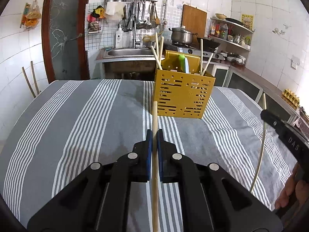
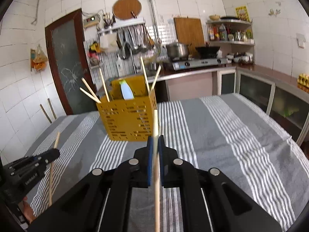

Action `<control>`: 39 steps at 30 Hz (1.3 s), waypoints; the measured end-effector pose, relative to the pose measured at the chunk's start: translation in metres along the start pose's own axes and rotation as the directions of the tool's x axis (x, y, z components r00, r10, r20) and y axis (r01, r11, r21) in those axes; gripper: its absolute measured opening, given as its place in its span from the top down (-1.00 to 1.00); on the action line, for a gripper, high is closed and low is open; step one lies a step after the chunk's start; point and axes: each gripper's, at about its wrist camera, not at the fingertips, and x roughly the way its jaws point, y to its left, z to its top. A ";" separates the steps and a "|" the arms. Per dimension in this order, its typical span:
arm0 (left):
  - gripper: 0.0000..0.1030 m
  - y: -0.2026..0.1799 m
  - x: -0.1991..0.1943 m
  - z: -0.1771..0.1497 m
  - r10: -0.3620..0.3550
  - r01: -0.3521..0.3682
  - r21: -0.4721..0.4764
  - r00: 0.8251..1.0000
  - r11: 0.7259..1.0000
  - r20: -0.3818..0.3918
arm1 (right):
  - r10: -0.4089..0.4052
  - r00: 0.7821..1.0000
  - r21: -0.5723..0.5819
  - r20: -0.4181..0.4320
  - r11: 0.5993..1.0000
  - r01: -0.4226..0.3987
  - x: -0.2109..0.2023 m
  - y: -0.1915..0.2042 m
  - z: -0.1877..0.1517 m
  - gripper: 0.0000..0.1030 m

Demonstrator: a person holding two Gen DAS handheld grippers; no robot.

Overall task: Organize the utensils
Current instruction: 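Lift and carry both chopsticks with both grippers over the yellow holder, then lower both chopsticks into the yellow holder and open both grippers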

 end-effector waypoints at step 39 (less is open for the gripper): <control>0.92 -0.008 -0.043 0.029 0.005 -0.015 0.044 0.976 0.999 0.218 | -0.022 0.990 -0.073 0.138 0.997 0.032 -0.023 0.025 0.028 0.88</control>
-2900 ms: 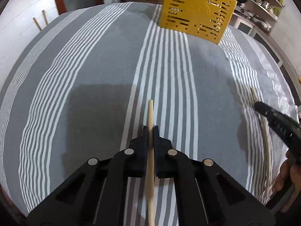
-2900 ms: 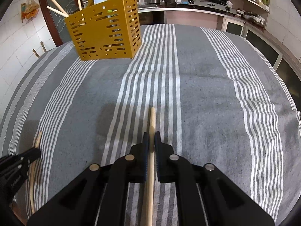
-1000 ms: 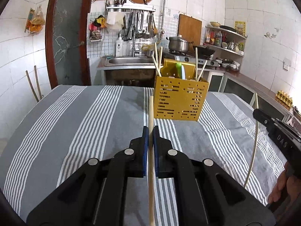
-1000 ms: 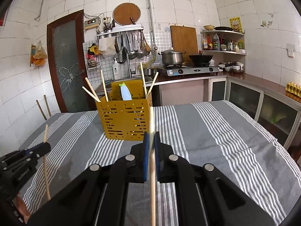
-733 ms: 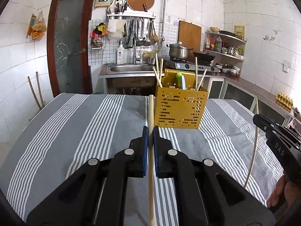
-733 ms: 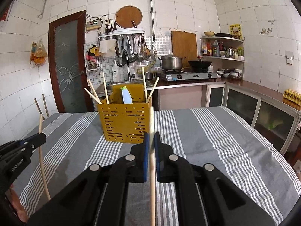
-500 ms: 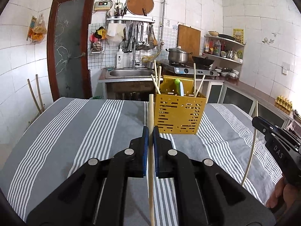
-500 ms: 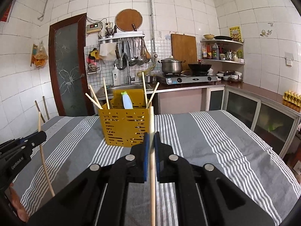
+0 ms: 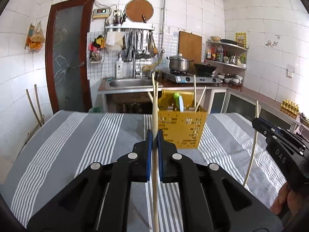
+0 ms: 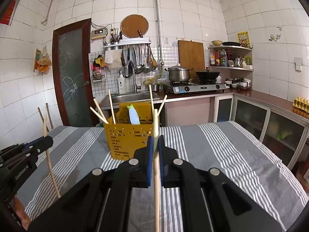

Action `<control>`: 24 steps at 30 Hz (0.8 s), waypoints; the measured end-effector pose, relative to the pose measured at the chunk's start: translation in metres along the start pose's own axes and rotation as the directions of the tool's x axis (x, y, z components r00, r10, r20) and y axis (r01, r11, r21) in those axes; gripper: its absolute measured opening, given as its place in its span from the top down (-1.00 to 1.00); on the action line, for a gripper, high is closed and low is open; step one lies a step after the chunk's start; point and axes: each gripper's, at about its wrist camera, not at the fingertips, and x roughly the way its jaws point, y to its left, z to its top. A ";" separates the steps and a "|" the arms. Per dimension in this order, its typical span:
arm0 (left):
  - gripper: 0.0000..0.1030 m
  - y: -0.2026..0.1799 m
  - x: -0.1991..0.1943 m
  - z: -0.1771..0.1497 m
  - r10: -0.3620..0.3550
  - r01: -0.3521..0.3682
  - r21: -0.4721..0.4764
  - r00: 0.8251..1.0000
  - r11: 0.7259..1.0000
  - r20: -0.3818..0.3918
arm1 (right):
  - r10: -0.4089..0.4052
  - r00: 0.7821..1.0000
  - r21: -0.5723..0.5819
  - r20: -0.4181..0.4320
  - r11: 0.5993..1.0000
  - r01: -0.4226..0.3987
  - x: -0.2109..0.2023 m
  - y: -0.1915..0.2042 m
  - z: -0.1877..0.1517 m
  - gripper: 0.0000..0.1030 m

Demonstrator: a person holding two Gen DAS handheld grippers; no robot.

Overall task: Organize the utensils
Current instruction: 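Lower both chopsticks into the yellow holder and open both grippers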

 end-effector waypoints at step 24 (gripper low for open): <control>0.92 -0.025 0.069 0.174 -0.048 0.039 0.036 0.961 0.999 0.271 | 0.037 0.977 0.040 0.209 0.998 -0.047 0.092 -0.001 0.146 0.88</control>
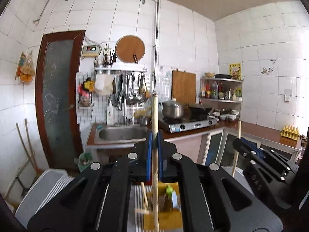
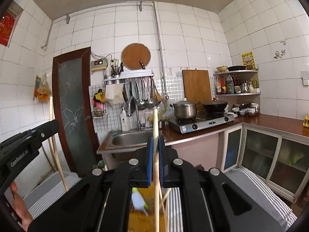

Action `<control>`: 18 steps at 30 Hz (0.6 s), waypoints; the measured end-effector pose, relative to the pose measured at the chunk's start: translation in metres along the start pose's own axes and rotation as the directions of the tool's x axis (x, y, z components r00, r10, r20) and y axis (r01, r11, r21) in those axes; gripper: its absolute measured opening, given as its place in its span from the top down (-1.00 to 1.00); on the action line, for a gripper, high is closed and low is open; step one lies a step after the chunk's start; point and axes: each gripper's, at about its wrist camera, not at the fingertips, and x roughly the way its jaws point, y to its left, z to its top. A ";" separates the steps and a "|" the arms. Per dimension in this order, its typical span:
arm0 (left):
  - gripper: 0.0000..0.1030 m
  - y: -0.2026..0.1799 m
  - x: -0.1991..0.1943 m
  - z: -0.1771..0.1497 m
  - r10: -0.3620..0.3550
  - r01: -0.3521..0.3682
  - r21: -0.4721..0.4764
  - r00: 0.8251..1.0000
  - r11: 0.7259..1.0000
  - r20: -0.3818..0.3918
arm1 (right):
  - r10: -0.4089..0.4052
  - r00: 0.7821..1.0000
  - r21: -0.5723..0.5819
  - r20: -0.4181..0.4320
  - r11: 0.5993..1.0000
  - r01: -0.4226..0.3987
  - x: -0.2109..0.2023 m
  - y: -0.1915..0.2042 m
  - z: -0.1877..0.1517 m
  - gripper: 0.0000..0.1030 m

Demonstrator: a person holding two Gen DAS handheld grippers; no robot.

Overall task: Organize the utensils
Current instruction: 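Lower both chopsticks into the yellow holder and open both grippers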

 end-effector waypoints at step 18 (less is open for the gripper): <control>0.92 0.015 0.114 -0.085 0.041 -0.039 0.013 0.988 0.999 -0.152 | -0.014 0.996 0.013 -0.093 1.000 0.015 0.094 -0.011 -0.076 0.88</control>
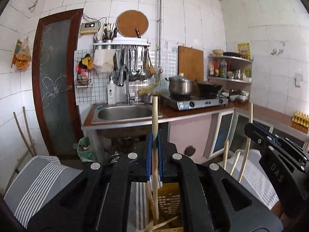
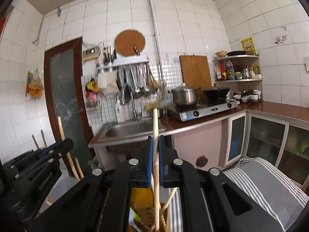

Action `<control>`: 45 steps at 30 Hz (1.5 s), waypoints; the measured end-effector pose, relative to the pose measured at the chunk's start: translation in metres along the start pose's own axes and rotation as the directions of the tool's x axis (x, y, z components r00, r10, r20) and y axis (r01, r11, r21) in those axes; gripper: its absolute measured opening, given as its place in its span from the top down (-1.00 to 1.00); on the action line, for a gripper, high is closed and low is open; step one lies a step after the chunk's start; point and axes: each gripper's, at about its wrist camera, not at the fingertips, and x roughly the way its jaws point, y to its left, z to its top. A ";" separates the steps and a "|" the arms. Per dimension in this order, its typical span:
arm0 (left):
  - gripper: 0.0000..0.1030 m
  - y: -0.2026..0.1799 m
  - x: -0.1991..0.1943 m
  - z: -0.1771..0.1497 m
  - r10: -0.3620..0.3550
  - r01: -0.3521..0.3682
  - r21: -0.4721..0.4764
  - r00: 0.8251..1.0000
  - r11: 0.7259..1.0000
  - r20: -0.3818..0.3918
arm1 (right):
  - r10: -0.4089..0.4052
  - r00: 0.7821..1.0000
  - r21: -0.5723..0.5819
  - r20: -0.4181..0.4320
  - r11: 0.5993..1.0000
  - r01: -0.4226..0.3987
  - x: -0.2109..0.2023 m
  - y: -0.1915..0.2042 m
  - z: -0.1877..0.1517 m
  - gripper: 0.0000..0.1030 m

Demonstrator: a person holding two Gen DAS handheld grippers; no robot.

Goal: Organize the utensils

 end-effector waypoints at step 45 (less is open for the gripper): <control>-0.90 0.054 -0.261 -0.190 0.146 -0.146 -0.010 0.989 0.989 -0.027 | -0.083 0.994 -0.102 -0.077 0.992 0.075 -0.266 -0.011 -0.162 -0.91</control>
